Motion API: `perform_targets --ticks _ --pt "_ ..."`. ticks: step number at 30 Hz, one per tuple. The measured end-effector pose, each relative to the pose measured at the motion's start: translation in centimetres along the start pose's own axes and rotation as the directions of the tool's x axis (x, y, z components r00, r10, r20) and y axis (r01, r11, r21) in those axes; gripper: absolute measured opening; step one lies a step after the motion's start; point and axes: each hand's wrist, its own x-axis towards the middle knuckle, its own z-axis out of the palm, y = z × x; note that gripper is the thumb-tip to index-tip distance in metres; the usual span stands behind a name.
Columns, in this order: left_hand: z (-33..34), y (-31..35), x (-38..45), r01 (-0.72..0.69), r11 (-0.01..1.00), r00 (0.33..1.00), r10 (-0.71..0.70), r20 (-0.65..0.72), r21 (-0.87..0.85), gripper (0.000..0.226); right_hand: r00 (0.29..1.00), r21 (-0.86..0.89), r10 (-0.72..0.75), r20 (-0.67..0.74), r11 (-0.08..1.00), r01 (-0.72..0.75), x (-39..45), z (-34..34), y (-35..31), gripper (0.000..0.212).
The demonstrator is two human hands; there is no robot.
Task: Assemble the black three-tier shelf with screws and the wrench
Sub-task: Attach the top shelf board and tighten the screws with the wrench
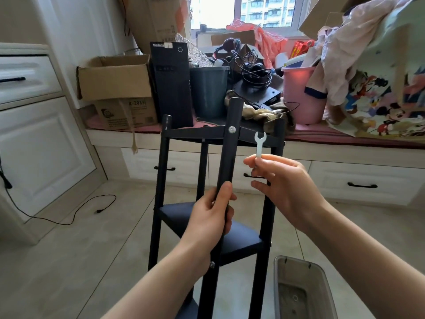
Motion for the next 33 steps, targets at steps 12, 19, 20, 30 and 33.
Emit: perform_targets --ticks 12,19,20,30,33 --pt "-0.5 0.3 -0.4 -0.119 0.992 0.99 0.117 0.082 0.031 0.055 0.984 -0.098 -0.116 -0.135 0.99 0.103 0.0 0.7 0.3 0.019" --pt "0.3 0.1 -1.0 -0.127 0.991 0.988 0.129 0.08 -0.033 0.054 0.964 -0.39 -0.231 -0.131 0.906 0.164 -0.2 1.4 1.1 0.017" --pt "0.4 0.0 -1.0 -0.133 0.991 0.987 0.135 0.084 -0.033 0.054 0.966 -0.415 -0.221 -0.133 0.898 0.149 -0.2 1.4 1.2 0.016" --pt "0.8 -0.3 -1.6 -0.177 0.984 0.978 0.178 0.107 -0.012 0.048 0.945 -0.41 -0.242 -0.218 0.902 0.137 0.8 0.9 0.5 0.014" --pt "0.7 -0.2 -1.6 -0.167 0.986 0.98 0.168 0.104 -0.01 0.048 0.939 -0.431 -0.269 -0.212 0.888 0.158 0.8 1.2 0.2 0.015"
